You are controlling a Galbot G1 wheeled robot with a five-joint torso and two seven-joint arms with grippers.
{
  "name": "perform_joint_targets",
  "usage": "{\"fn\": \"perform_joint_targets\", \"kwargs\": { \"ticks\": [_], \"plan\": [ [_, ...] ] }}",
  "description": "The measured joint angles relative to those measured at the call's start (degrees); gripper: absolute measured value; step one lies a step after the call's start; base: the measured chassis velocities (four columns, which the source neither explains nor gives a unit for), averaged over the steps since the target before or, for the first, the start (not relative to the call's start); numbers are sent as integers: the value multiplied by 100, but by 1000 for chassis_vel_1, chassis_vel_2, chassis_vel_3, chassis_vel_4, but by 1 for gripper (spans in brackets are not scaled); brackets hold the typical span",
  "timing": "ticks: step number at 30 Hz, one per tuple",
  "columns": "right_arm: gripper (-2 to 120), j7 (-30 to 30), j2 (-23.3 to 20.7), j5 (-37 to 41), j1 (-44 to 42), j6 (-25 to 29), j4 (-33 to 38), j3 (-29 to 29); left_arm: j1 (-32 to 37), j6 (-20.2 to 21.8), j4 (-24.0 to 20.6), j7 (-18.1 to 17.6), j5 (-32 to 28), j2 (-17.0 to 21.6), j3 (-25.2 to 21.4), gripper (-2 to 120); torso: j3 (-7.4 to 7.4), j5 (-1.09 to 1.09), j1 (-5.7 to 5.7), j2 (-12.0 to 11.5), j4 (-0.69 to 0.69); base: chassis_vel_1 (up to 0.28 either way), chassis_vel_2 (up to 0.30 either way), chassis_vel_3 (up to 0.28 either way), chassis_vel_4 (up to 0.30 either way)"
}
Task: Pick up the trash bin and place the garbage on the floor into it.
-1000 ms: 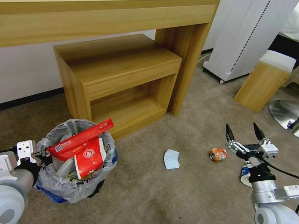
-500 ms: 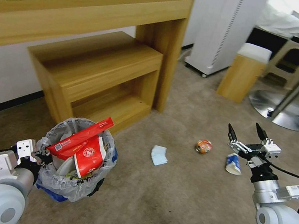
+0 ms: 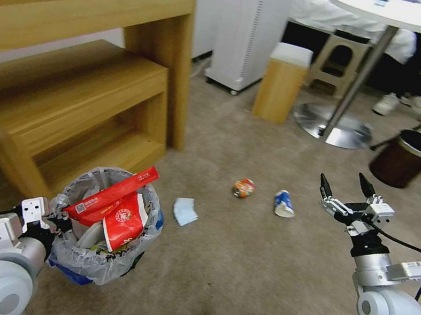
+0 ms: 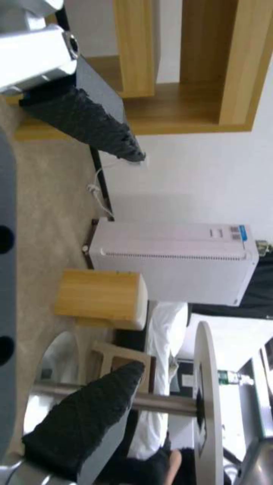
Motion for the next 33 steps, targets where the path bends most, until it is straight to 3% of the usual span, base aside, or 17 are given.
{"fn": "perform_joint_targets", "kwargs": {
  "ticks": [5,21,33],
  "plan": [
    [100,-8,62,-14,-103,6,69,38,15,-26,-65,-31,-3,52,-66,0,0,-1,0,0,5,0,0,0,0],
    [100,66,342,-238,-314,-76,145,-103,17,32,-242,-56,-185,112,-332,0,-1,-1,-1,0,3,-17,11,11,-13],
    [100,69,395,-253,-263,-60,84,-123,14,43,-174,-33,-230,143,-347,0,1,-1,0,0,3,-185,200,188,-195]
  ]
}}
